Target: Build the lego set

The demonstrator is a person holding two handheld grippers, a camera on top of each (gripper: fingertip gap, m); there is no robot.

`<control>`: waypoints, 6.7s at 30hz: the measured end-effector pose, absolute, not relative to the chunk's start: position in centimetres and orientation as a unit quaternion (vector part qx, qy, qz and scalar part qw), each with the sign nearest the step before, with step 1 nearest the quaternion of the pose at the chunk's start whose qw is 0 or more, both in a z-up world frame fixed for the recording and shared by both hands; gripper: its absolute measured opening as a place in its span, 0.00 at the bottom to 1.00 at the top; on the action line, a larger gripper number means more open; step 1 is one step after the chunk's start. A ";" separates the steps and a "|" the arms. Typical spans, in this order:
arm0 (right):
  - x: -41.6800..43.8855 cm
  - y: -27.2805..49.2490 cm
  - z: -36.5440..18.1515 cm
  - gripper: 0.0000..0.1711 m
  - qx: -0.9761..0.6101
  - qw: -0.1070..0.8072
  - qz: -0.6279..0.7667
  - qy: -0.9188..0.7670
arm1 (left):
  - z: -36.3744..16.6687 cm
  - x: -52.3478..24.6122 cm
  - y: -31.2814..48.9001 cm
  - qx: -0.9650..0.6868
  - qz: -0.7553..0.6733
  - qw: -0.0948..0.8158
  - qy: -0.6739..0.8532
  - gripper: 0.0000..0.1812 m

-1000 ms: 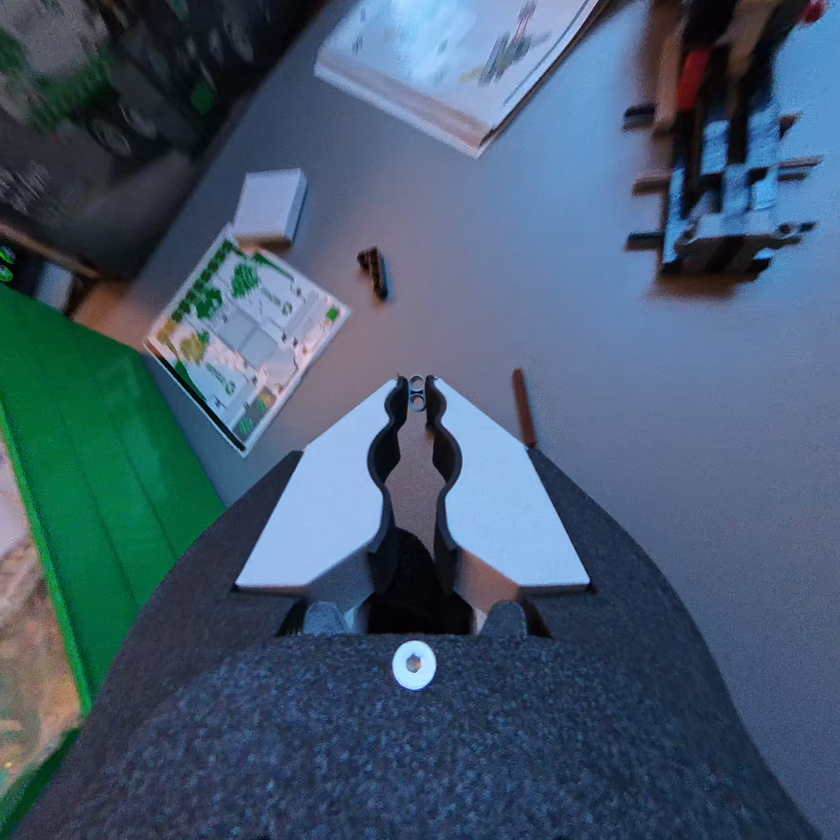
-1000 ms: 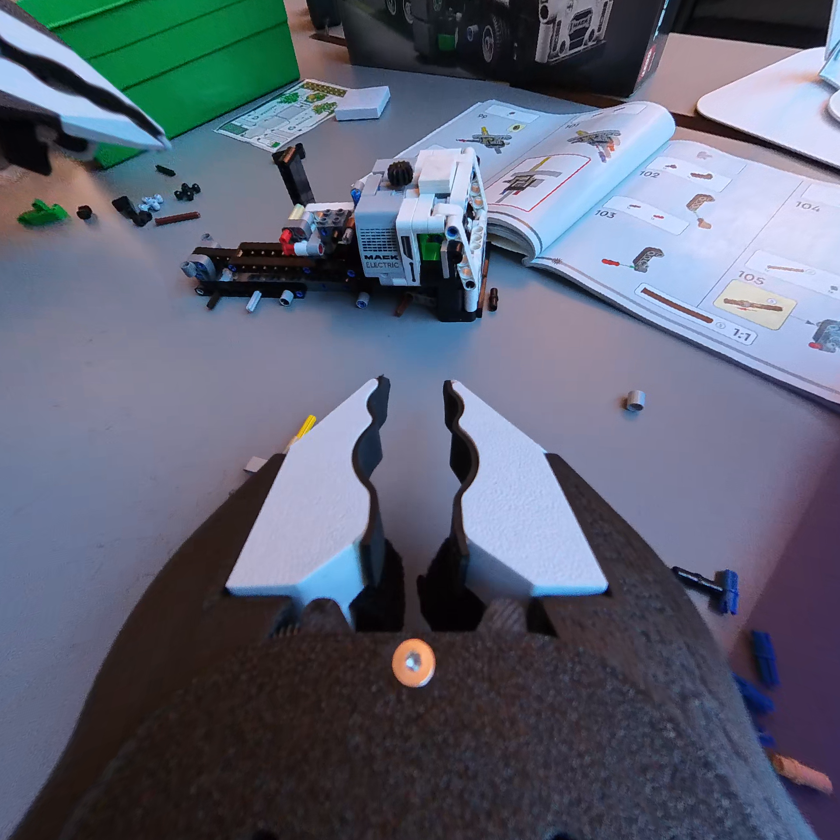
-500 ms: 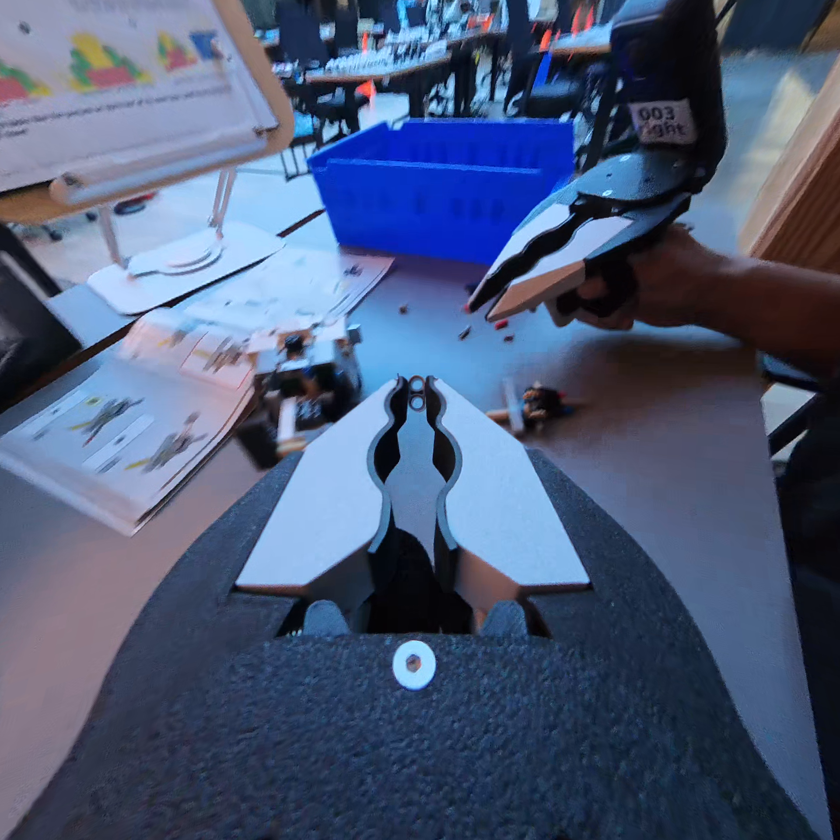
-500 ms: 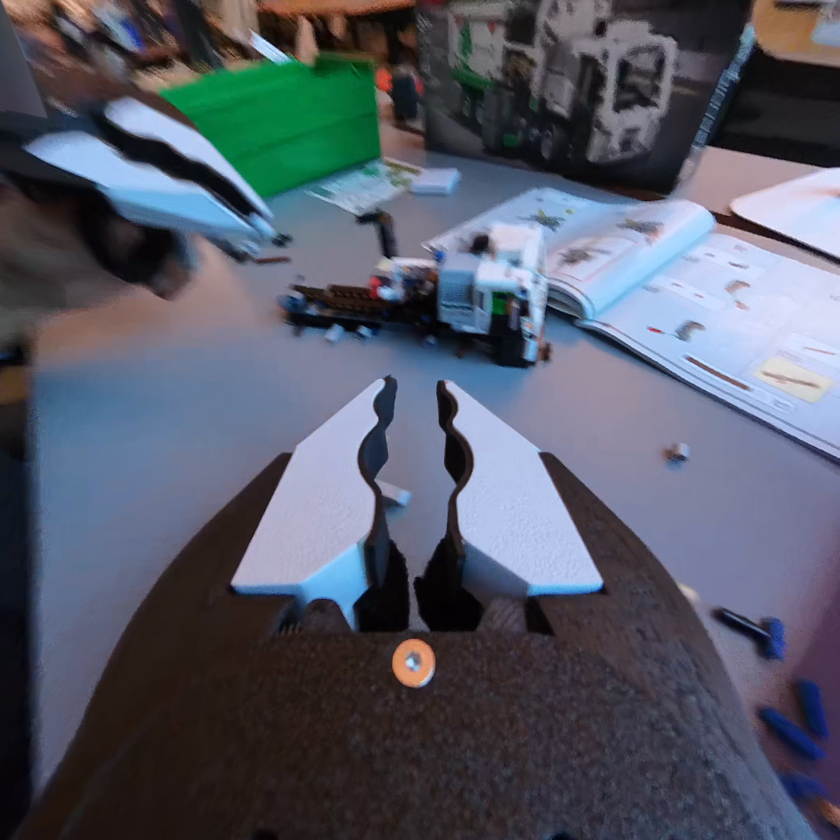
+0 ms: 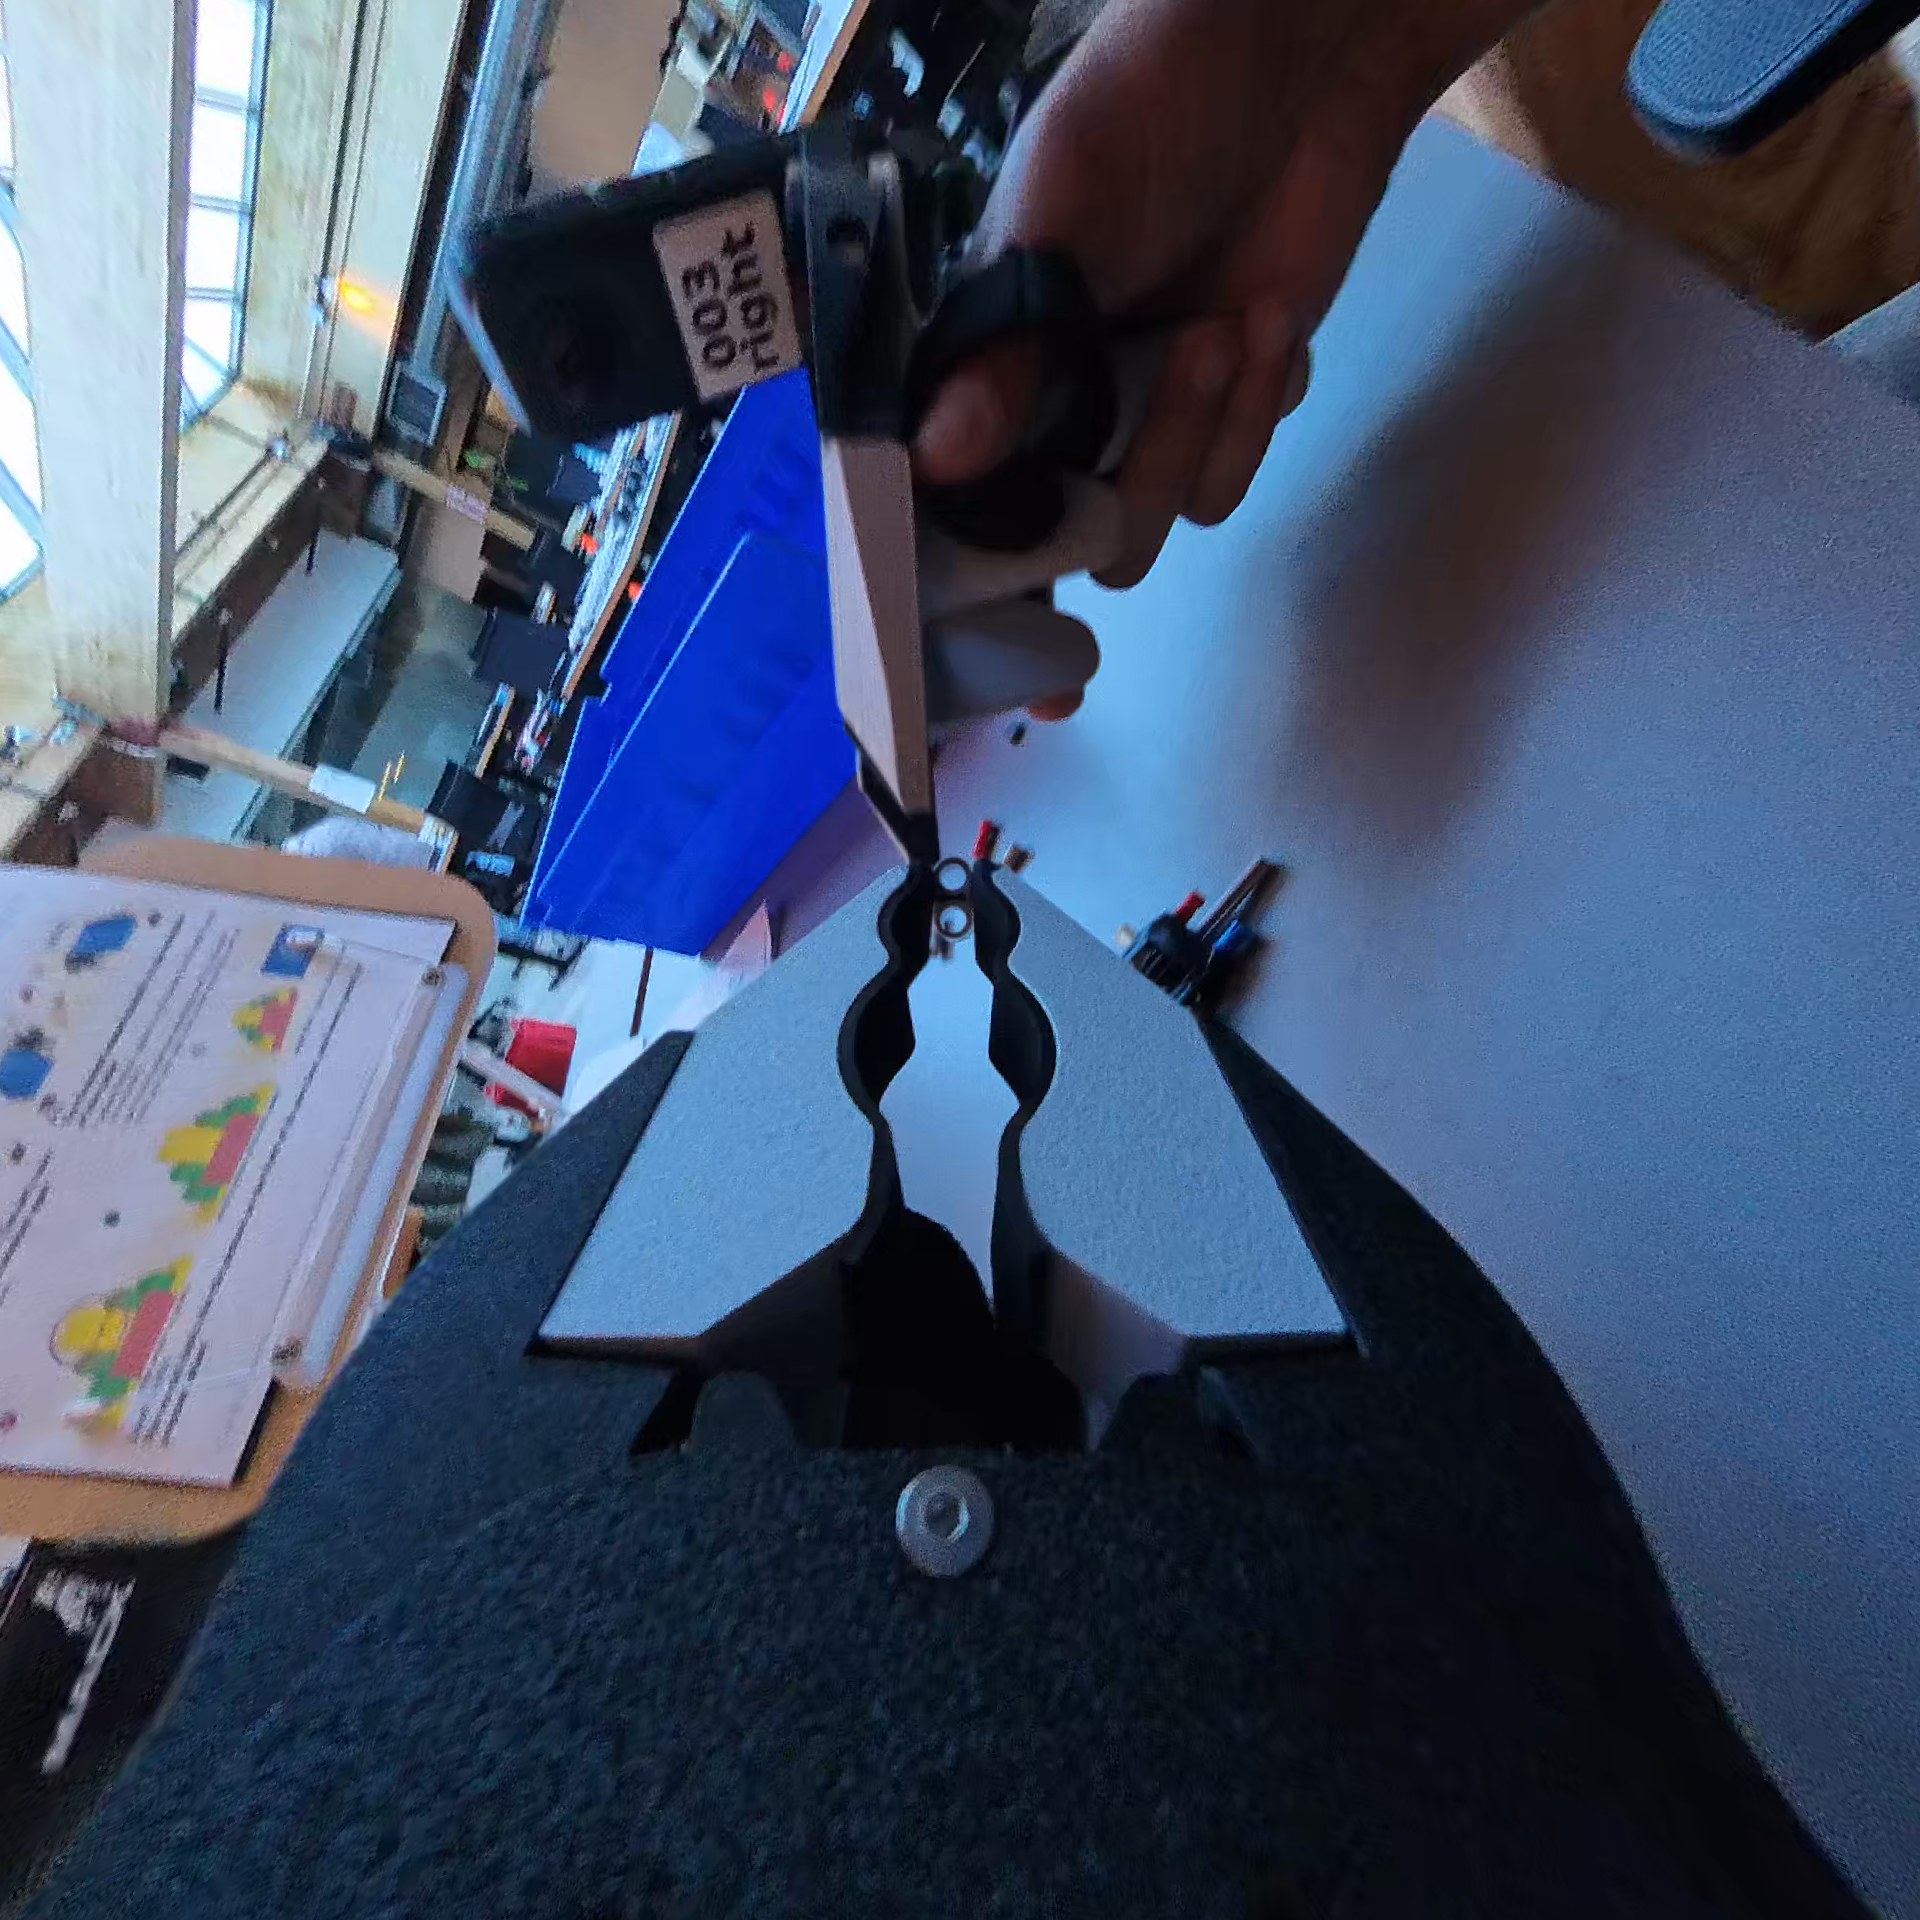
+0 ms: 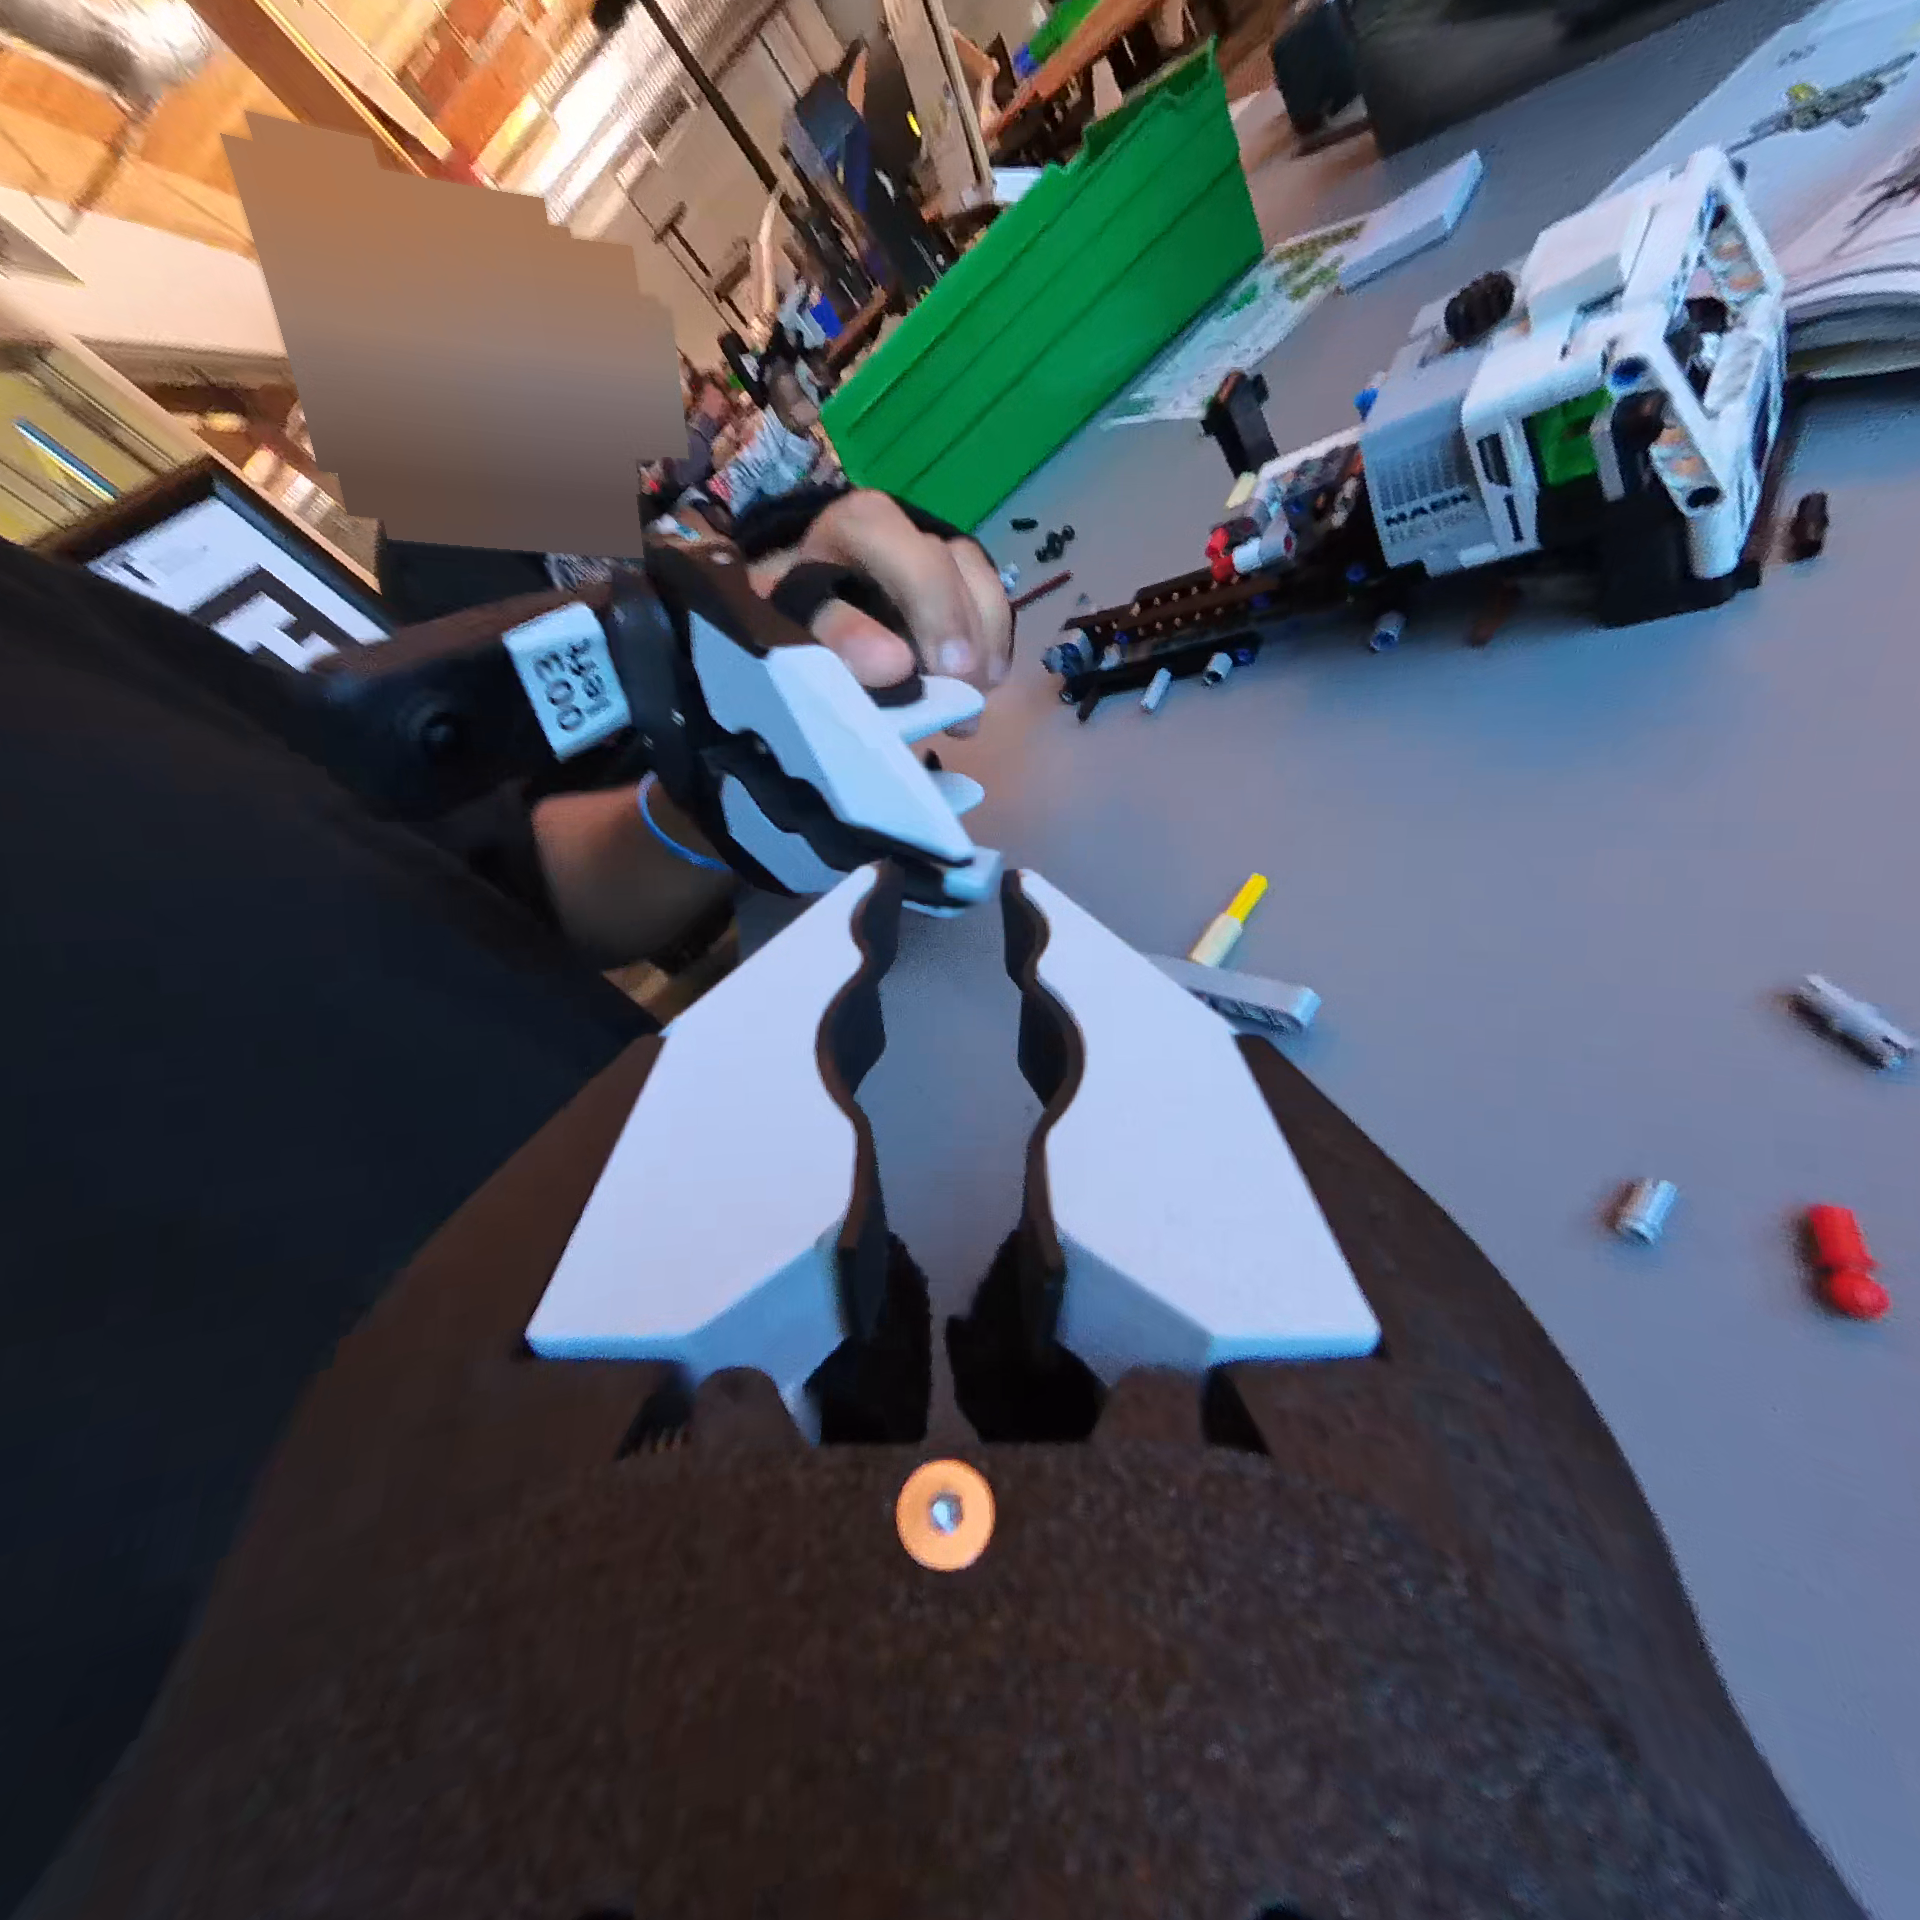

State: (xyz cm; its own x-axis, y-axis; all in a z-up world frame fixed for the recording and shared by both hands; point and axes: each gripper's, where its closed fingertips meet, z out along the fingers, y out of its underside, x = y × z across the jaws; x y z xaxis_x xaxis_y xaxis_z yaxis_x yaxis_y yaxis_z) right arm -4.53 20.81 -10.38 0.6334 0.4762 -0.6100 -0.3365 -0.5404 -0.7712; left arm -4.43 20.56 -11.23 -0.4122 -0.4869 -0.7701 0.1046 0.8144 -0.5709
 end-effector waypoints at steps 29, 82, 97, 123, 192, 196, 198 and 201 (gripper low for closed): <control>-1.2 20.5 -17.8 0.04 -0.890 0.424 0.123 -0.115 | -17.5 -5.7 21.3 -0.499 -0.354 0.275 0.742 0.26; -1.8 20.9 -18.6 0.09 -0.902 0.391 0.104 -0.152 | -18.8 -6.2 22.7 -0.619 -0.340 0.219 0.673 0.13; -6.7 23.1 -11.7 0.23 -0.755 0.428 0.490 -0.080 | -11.9 -7.4 23.5 -0.510 -0.343 0.439 0.656 0.13; -12.9 18.1 0.3 0.04 -0.667 0.563 0.426 -0.239 | 1.2 -12.8 18.4 -0.410 -0.776 0.256 0.406 0.28; -2.8 20.9 -18.7 0.11 -0.895 0.397 0.116 -0.166 | -5.9 -7.7 24.3 -0.404 -0.653 0.217 0.602 0.06; -5.1 20.6 -18.3 0.13 -0.890 0.395 0.154 -0.165 | -6.3 -7.8 24.0 -0.387 -0.657 0.203 0.614 0.06; -5.1 20.1 -18.4 0.15 -0.893 0.391 0.137 -0.174 | -6.7 -8.1 24.1 -0.387 -0.661 0.203 0.610 0.06; -3.2 19.1 -18.8 0.15 -0.899 0.382 0.096 -0.189 | -7.2 -8.8 24.3 -0.394 -0.665 0.196 0.604 0.06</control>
State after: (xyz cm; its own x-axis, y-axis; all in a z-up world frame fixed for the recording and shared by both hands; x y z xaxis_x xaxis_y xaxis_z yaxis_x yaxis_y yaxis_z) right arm -3.16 19.09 -18.76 0.9102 0.4133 -0.0280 0.2667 -0.6365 -0.7237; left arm -8.80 24.33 -7.22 -0.6133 -0.7360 0.2865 -0.2144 -0.1940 -0.9573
